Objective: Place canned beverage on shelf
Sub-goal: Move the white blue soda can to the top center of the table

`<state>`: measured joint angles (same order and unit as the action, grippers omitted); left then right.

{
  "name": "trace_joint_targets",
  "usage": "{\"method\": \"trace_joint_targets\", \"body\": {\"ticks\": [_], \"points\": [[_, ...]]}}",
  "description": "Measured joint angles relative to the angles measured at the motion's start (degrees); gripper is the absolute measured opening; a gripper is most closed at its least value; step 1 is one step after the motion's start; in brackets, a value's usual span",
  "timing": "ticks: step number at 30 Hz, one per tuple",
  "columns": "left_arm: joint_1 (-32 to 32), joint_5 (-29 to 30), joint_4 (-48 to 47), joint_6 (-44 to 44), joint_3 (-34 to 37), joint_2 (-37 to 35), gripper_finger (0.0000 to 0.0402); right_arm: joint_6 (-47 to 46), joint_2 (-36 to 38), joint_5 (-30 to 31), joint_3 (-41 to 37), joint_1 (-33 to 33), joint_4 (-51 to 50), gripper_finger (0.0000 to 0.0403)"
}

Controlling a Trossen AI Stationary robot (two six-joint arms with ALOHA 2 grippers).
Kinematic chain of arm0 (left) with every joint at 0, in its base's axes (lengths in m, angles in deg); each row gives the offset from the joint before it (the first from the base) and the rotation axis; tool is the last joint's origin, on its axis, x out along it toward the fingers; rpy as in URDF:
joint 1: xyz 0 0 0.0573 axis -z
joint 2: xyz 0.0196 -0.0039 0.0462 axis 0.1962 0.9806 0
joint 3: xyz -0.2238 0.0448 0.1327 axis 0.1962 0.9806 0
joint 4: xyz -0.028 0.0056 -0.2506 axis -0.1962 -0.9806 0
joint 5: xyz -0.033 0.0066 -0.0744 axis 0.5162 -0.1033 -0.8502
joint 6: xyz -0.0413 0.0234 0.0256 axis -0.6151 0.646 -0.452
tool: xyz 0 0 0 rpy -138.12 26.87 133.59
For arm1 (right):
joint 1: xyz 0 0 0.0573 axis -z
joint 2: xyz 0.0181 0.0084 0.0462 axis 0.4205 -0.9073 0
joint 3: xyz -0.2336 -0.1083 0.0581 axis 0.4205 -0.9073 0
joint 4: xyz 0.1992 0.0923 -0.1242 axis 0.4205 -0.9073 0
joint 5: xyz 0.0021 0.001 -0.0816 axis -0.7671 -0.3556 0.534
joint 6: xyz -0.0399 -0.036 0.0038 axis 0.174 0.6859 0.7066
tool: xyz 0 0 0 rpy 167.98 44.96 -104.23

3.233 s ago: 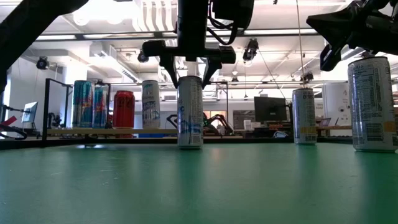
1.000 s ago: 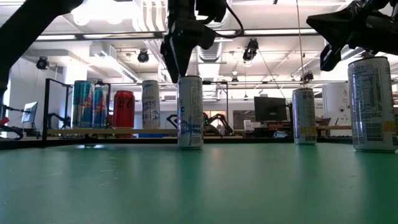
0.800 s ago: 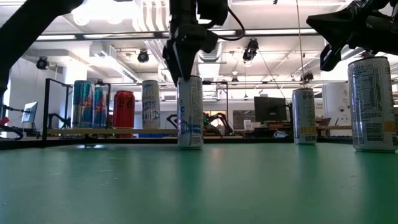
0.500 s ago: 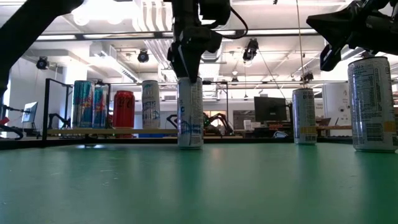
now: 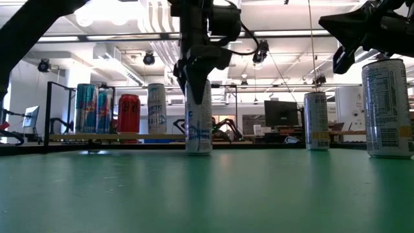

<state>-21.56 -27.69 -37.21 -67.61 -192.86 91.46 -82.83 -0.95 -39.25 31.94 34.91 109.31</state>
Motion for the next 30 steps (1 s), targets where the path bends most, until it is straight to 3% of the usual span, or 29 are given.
{"method": "trace_joint_targets", "body": {"ticks": [7,13,23,26,30], "points": [[0.0,0.32,0.52,-6.69,-1.09,0.04,0.0231,0.01,0.0,-0.01,0.01,-0.01,0.0,0.0013],[0.0,2.09,-2.53,-25.33,-2.81,0.04,0.0231,0.0,0.0,0.0,0.0,-0.01,0.0,0.0013],[0.36,3.65,-5.33,-65.1,-3.39,0.04,0.0231,-0.02,0.02,-0.01,0.01,0.0,0.0,0.0013],[0.8,3.58,-5.78,-71.44,-3.39,0.04,0.0232,0.01,0.0,-0.02,-0.01,-0.02,0.0,0.0013],[1.09,3.88,-7.44,-75.14,-3.35,0.04,0.026,0.01,0.01,0.01,-0.01,-0.02,0.0,0.0013]]}}
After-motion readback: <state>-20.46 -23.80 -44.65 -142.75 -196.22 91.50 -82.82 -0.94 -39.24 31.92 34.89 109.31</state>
